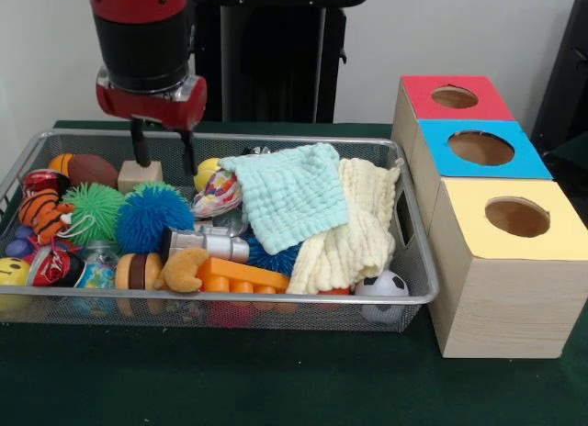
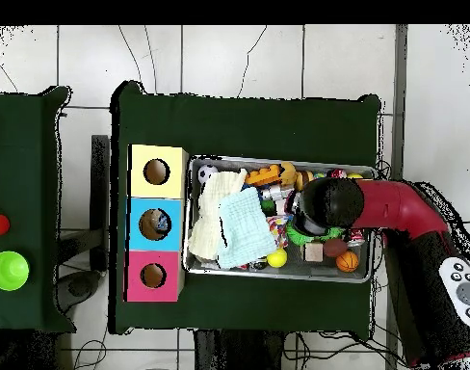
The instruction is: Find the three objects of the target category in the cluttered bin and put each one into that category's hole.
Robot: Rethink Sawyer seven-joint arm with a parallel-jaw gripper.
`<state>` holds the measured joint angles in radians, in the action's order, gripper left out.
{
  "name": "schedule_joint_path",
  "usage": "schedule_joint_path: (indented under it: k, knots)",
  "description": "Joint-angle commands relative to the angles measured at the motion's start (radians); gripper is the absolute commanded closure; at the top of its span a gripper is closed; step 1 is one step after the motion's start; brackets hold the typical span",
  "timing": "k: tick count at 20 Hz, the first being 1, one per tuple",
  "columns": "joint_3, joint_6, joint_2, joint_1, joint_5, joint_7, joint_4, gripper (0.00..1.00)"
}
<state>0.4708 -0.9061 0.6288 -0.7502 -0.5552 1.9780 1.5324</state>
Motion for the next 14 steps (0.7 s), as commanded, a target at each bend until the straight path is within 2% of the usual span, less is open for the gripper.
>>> schedule_joint_path:
  k: [1, 6, 11, 14]
  knots:
    - [0.036, 0.052, -0.119, 0.026, -0.118, -0.215, -0.207, 0.0]
    - [0.055, 0.042, -0.197, 0.03, -0.164, -0.283, -0.321, 0.0]
    - [0.09, 0.023, -0.285, 0.007, -0.173, -0.367, -0.425, 0.0]
    - [0.108, 0.044, -0.339, -0.015, -0.178, -0.405, -0.465, 0.0]
